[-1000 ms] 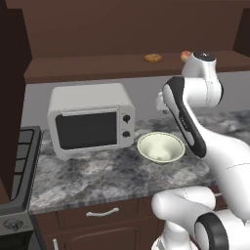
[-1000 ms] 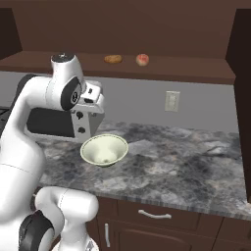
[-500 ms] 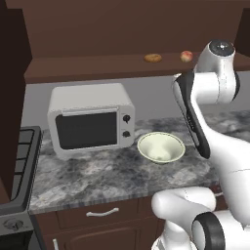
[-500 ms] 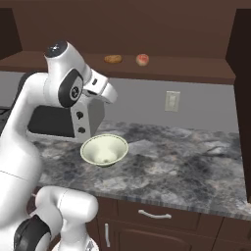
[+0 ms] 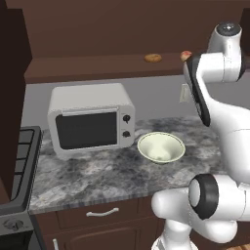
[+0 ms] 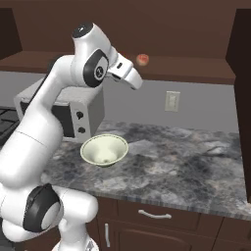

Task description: Pick the peach from the cabinet and place it in the bowl. Then pick the bowl and place it in the sink. Then turn on the sink facuet.

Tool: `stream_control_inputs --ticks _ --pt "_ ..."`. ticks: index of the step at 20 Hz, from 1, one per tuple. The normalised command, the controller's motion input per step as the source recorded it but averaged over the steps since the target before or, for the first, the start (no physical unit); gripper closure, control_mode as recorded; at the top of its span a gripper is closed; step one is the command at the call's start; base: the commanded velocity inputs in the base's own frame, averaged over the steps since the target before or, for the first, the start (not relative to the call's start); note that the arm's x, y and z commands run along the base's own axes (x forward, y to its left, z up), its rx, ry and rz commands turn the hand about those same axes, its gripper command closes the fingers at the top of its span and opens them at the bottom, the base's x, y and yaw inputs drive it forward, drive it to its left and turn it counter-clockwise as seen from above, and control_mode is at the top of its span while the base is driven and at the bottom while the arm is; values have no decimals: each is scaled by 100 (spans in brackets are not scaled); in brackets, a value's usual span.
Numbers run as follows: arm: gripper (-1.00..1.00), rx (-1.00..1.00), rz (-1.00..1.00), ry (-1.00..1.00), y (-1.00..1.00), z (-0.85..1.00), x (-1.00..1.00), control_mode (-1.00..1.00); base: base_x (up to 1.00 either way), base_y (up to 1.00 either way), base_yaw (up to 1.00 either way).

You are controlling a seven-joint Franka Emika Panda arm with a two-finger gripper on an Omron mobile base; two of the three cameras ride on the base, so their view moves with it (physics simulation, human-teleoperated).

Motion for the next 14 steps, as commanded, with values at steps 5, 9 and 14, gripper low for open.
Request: stream_control_inputs --ticks 5,9,14 --pt "-100 0 0 0 -24 0 58 -100 0 0 0" --pt "-100 0 0 0 -7 0 46 -100 0 0 0" --pt "-100 0 0 0 0 0 45 -100 0 0 0"
